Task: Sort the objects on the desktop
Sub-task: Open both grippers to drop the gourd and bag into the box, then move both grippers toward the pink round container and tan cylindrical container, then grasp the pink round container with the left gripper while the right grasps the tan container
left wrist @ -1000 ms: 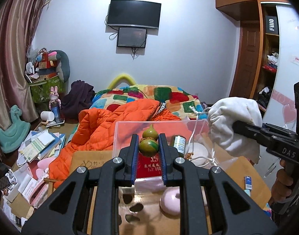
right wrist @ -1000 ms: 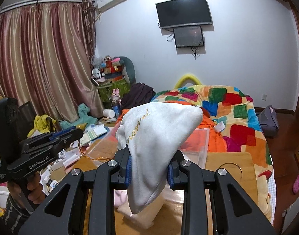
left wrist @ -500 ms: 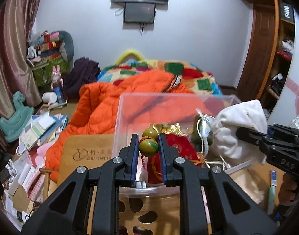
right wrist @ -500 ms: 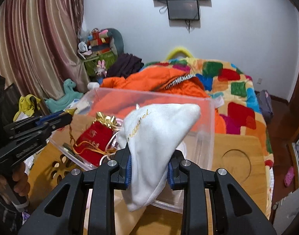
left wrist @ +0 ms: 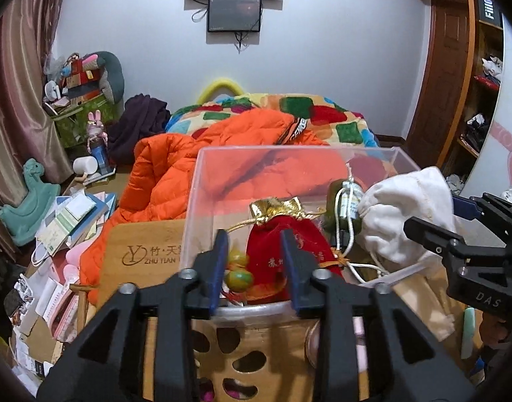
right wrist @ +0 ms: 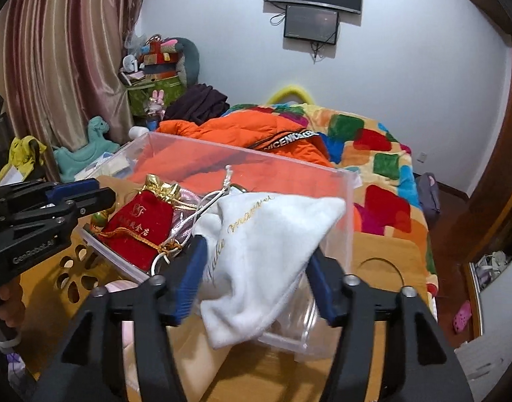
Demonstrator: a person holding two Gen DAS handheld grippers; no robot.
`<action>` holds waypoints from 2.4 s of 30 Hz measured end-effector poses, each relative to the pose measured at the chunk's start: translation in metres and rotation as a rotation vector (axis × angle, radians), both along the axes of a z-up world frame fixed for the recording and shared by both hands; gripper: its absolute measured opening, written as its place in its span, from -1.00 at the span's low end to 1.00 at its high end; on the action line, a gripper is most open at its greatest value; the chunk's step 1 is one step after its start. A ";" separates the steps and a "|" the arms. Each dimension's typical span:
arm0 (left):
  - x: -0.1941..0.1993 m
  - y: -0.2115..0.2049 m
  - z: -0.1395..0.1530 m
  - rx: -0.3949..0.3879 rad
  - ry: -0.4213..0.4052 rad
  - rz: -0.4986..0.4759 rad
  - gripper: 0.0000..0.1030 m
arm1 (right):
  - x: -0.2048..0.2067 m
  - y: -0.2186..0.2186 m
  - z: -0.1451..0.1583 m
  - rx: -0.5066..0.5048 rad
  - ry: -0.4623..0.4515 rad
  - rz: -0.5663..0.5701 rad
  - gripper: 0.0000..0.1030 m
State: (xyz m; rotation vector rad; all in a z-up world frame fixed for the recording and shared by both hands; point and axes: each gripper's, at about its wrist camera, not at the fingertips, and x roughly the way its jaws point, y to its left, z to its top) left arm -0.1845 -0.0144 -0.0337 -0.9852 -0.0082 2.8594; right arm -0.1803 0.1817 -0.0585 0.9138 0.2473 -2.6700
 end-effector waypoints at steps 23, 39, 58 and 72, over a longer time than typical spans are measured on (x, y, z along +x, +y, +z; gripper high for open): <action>0.095 0.001 0.049 0.017 0.141 -0.002 0.76 | 0.089 0.063 0.040 -0.066 0.116 -0.130 0.73; 0.123 0.004 -0.017 -0.009 0.000 0.002 0.77 | 0.114 0.069 -0.016 -0.047 -0.029 -0.094 0.75; 0.115 -0.016 -0.051 0.046 -0.093 0.021 0.77 | 0.081 -0.023 -0.048 -0.026 -0.163 0.033 0.75; 0.089 0.023 -0.051 0.029 -0.098 -0.075 0.77 | 0.079 0.016 -0.045 -0.105 -0.119 -0.127 0.68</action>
